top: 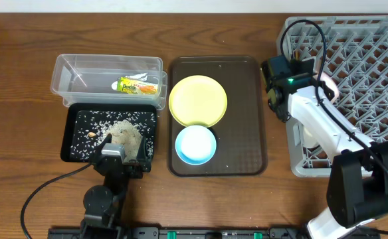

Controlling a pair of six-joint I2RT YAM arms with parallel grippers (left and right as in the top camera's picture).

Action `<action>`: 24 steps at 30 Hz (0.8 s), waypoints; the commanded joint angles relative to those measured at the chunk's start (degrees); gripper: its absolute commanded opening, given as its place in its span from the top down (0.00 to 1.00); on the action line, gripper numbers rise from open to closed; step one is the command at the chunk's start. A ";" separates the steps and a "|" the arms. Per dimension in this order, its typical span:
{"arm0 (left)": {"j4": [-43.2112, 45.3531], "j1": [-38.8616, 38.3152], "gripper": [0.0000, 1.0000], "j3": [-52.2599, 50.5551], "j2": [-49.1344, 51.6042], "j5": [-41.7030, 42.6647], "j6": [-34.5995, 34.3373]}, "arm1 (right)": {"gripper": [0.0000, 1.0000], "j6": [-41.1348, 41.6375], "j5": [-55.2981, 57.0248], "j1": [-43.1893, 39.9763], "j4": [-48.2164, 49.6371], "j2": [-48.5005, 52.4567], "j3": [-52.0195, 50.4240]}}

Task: Sort waste into correct bins and load items into the dishwasher rack
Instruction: 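Move the right gripper back to the blue bowl and grasp its rim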

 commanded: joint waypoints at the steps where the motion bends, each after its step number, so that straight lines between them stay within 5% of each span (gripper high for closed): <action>1: -2.16 0.31 0.08 -1.01 -0.39 -0.50 0.98 | 0.71 0.26 -6.36 2.80 -1.09 -1.07 0.22; 9: -2.19 0.31 0.08 -1.01 -0.39 -0.50 0.98 | 0.60 1.75 -25.90 7.34 -2.69 -9.22 1.64; 18: -2.16 0.31 0.07 -1.01 -0.39 -0.50 0.98 | 0.60 3.10 -75.43 14.62 2.01 -12.15 0.70; 24: -2.19 0.31 0.08 -1.01 -0.39 -0.50 0.98 | 0.53 16.74 -69.33 22.29 2.80 -3.58 -1.22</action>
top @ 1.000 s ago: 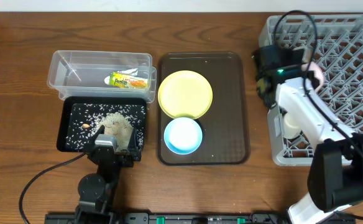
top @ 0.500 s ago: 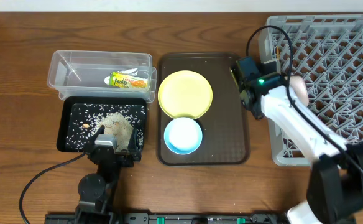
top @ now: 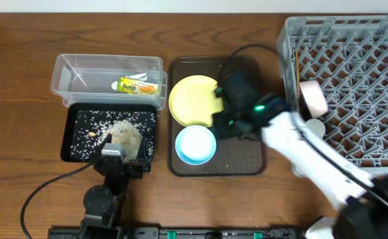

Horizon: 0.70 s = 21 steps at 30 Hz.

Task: Sort waste into correct bins and load items into the dishwasher rack
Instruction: 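Move the right gripper back to the blue bowl and grasp its rim, then carry the blue bowl to the grey rack and release it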

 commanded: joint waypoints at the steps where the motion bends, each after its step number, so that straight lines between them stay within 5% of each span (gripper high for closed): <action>1: -2.14 0.31 0.08 -1.01 -0.39 -0.50 0.98 | 0.53 9.55 -0.70 3.02 0.48 6.01 -1.33; 5: -2.14 0.31 0.08 -1.01 -0.39 -0.50 0.98 | 0.65 11.78 2.05 4.09 2.40 11.74 -1.33; 8: -2.14 0.31 0.07 -1.01 -0.39 -0.50 0.98 | 0.92 13.64 4.35 3.58 2.34 13.53 -1.33; 16: -2.14 0.31 0.08 -1.01 -0.39 -0.50 0.98 | 0.99 10.56 10.78 0.42 -0.48 7.13 -1.14; 21: -2.14 0.31 0.08 -1.01 -0.39 -0.50 0.98 | 0.99 10.36 35.10 -4.90 -6.32 -4.61 -1.14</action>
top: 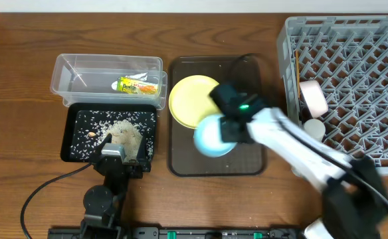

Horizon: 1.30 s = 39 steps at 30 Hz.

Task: Sort waste into correct bins and load items into the dishwasher rack
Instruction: 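Carry the blue bowl to the grey rack and release it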

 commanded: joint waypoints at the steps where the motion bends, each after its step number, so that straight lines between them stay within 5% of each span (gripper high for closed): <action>1: -2.19 0.31 0.08 -1.01 -0.39 -0.52 1.01 | 0.99 -0.31 24.96 -4.52 -1.88 -10.12 0.39; 5: -2.16 0.31 0.08 -1.01 -0.39 -0.52 0.98 | 0.99 -0.68 46.95 -9.84 -2.19 -18.05 0.39; 10: -2.16 0.31 0.08 -1.01 -0.39 -0.52 0.98 | 0.99 -2.67 58.86 -18.71 -0.09 -21.35 0.37; 22: -2.16 0.31 0.08 -1.01 -0.39 -0.52 0.98 | 0.99 -19.37 58.95 -35.67 12.76 -7.41 0.31; 28: -2.16 0.31 0.08 -1.01 -0.39 -0.52 0.98 | 0.99 -29.14 58.80 -35.47 17.79 -0.07 0.31; 39: -2.16 0.31 0.08 -1.01 -0.39 -0.52 0.98 | 0.98 -29.18 49.81 -28.26 14.86 2.25 0.31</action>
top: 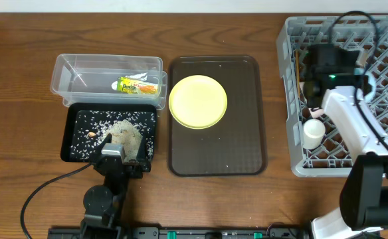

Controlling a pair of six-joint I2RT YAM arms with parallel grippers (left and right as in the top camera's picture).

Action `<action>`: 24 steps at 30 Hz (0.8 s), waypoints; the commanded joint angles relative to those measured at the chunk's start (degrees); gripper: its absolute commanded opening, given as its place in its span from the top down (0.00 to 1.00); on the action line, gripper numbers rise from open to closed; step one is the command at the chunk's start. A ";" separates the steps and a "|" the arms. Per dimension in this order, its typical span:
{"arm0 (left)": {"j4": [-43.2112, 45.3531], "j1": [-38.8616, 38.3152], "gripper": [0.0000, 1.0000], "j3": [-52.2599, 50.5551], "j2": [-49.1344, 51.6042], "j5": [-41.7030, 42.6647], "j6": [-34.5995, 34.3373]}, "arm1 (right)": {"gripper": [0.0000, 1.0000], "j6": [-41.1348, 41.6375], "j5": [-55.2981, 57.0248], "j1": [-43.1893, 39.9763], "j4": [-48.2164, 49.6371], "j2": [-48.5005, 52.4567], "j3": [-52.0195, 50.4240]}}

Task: Sort waste into correct bins and load items into the dishwasher rack
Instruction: 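Carry the blue bowl to the grey rack and release it, then reach the right gripper to the yellow plate rim and grasp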

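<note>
The yellow plate (198,101) lies alone at the back of the brown tray (247,146). My right gripper (313,78) is over the left side of the grey dishwasher rack (380,40), its jaws hidden under the wrist. A pinkish cup (309,87) shows just beside it and a white cup (311,133) stands nearer the front. The blue bowl is out of sight. My left gripper (117,155) rests at the front edge of the black bin (81,133) of rice and food scraps.
A clear plastic bin (81,76) at the back left holds a yellow-green wrapper (135,85). The right arm's white links run along the rack's left wall toward the front. Cables trail from both arms.
My right gripper was over the tray with the blue bowl at its front centre. Now it is over the rack's left side, and the bowl is gone from the tray and cannot be seen.
My right gripper was first at the rack's left edge, with plate and blue bowl on the tray. Then it was over the tray beside the bowl, then on the bowl, shifted right. Now it is at the rack and only the plate remains. The left arm stayed still.
</note>
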 commanded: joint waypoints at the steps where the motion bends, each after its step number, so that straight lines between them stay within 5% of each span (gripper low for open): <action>1: -2.16 0.31 0.08 -1.01 -0.39 -0.50 0.98 | 0.98 -1.09 -6.23 3.50 -1.51 0.33 0.20; 8: -2.16 0.31 0.08 -1.01 -0.39 -0.50 0.98 | 0.95 -1.09 -6.14 6.36 -4.33 0.33 0.20; 12: -2.16 0.31 0.07 -1.01 -0.39 -0.50 0.98 | 0.75 1.55 -6.14 6.71 -7.98 -0.46 0.22; 14: -2.19 0.31 0.08 -1.01 -0.39 -0.50 1.01 | 0.73 3.32 -7.34 6.93 -8.81 -2.12 0.22; 24: -2.19 0.31 0.08 -1.01 -0.39 -0.50 0.98 | 0.57 3.65 -33.64 9.94 -11.21 -21.03 0.26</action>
